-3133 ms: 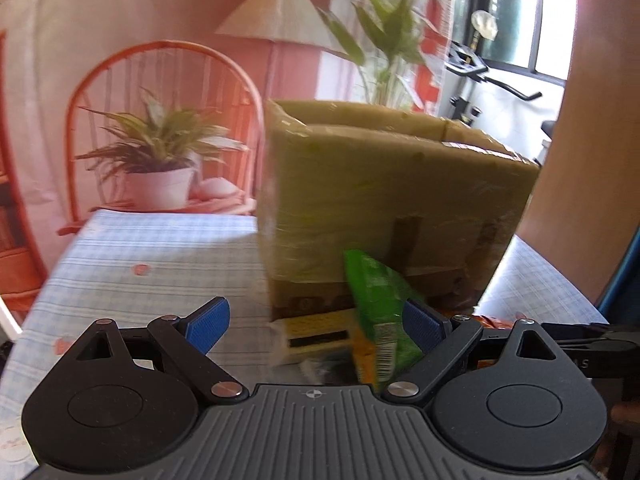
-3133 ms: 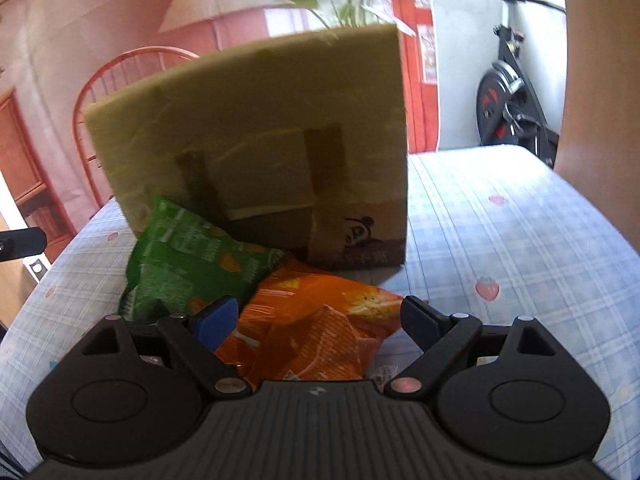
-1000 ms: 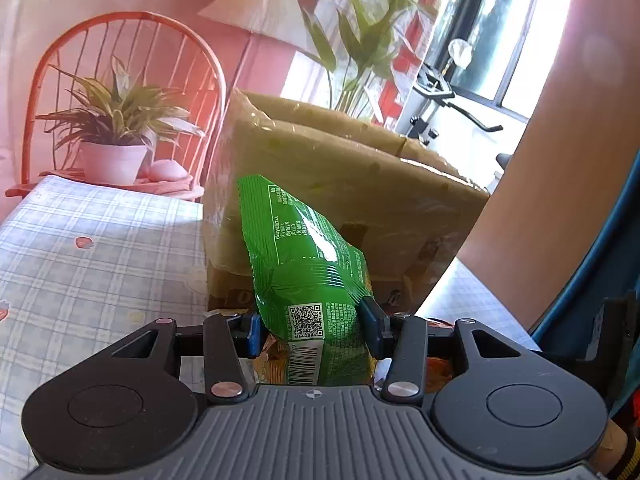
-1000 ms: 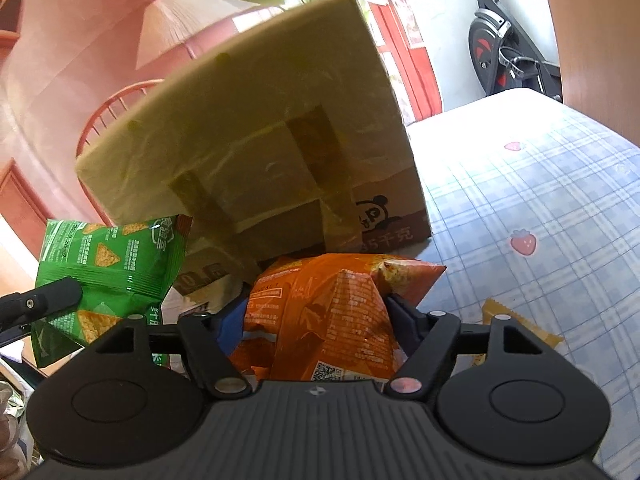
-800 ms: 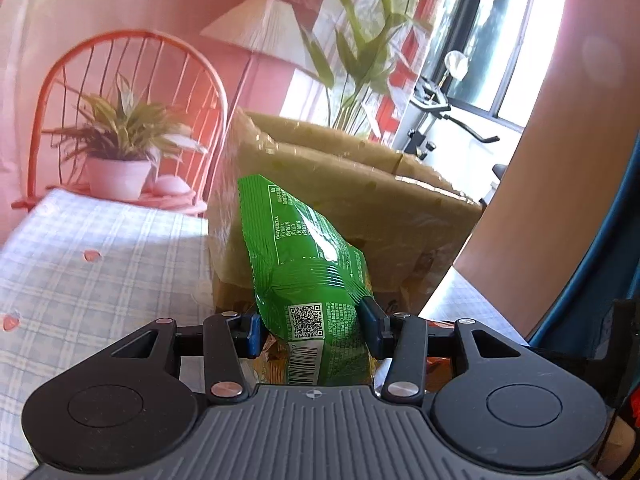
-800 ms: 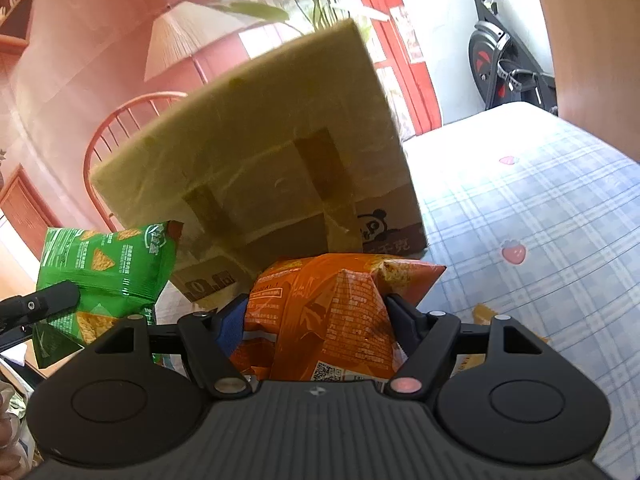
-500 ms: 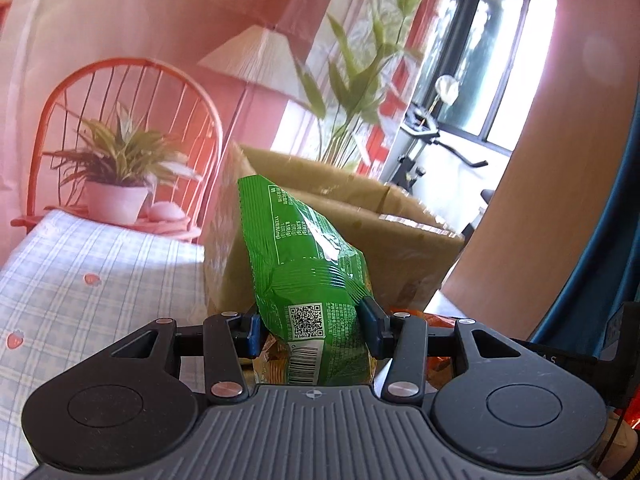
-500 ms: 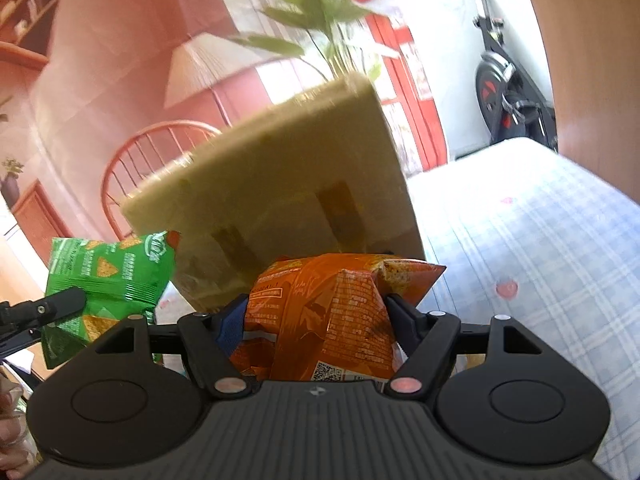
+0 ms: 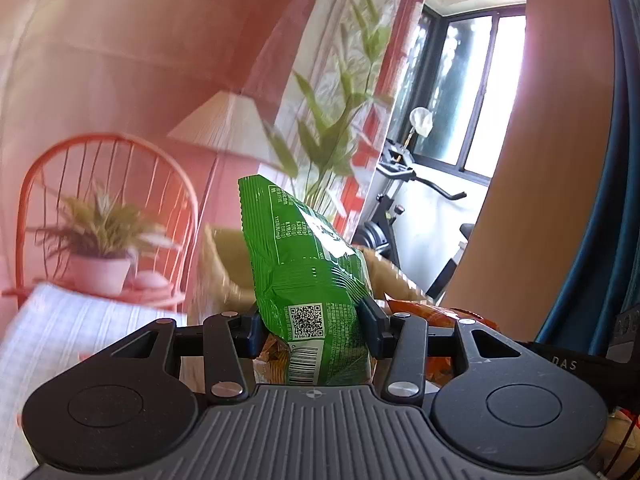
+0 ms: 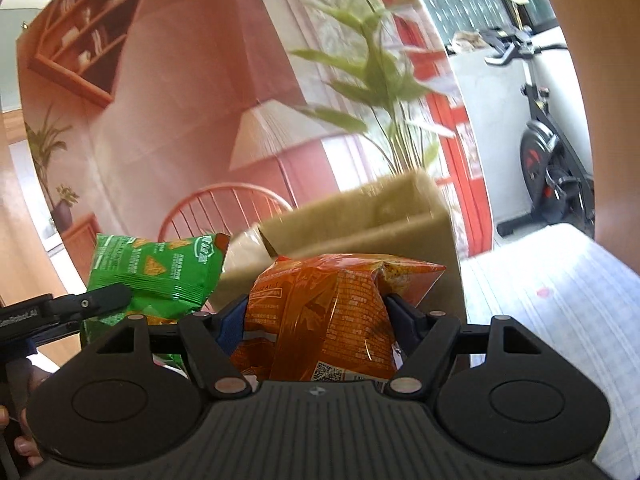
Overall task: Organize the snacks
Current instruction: 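Lift both held bags up and carry them over the box opening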
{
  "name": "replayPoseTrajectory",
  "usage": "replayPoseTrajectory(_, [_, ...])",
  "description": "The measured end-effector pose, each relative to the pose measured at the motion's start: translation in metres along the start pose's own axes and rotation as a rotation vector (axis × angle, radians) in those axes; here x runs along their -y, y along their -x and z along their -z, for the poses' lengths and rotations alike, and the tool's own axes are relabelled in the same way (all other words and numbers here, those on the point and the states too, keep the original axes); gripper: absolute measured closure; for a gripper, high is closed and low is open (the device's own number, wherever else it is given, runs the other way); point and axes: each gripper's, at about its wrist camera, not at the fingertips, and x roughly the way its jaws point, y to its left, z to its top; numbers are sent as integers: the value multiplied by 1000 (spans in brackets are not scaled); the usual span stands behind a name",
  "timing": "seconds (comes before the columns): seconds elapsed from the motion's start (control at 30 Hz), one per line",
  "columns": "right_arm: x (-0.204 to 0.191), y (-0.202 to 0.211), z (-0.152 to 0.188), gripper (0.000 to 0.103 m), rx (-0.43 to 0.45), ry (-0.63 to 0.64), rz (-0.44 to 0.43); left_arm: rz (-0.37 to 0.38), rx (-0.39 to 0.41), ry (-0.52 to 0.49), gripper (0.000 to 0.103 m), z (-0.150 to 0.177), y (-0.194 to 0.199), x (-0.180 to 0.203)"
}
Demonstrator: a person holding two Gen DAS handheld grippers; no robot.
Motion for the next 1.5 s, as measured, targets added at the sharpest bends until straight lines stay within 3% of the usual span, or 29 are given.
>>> replayPoseTrajectory(0.3, [1,-25,-59,29,52,102,-12,-50,-54,-70,54,-70,-61,8])
replayPoseTrajectory(0.4, [5,-44,-80,29,52,149,6,-82,-90,-108,54,-88,-93,11])
replayPoseTrajectory(0.5, [10,-62,-94,29,44,187,26,-87,-175,-154,54,-97,-132,13])
replayPoseTrajectory(0.8, [26,-106,-100,29,-16,244,29,-202,-388,-321,53,-72,-231,13])
replayPoseTrajectory(1.0, [32,-123,-94,29,-62,266,26,-248,-447,-402,52,-54,-260,11])
replayPoseTrajectory(1.07, [33,-128,-92,29,-74,272,27,-247,-461,-422,47,-51,-265,11])
replayPoseTrajectory(1.17, [33,-134,-90,29,-91,272,31,-279,-438,-450,30,-49,-263,9])
replayPoseTrajectory(1.23, [32,-137,-88,29,-101,275,28,-287,-405,-447,25,-53,-256,8])
replayPoseTrajectory(1.5, [23,-160,-87,29,-143,271,21,-259,-280,-275,25,-82,-222,-13])
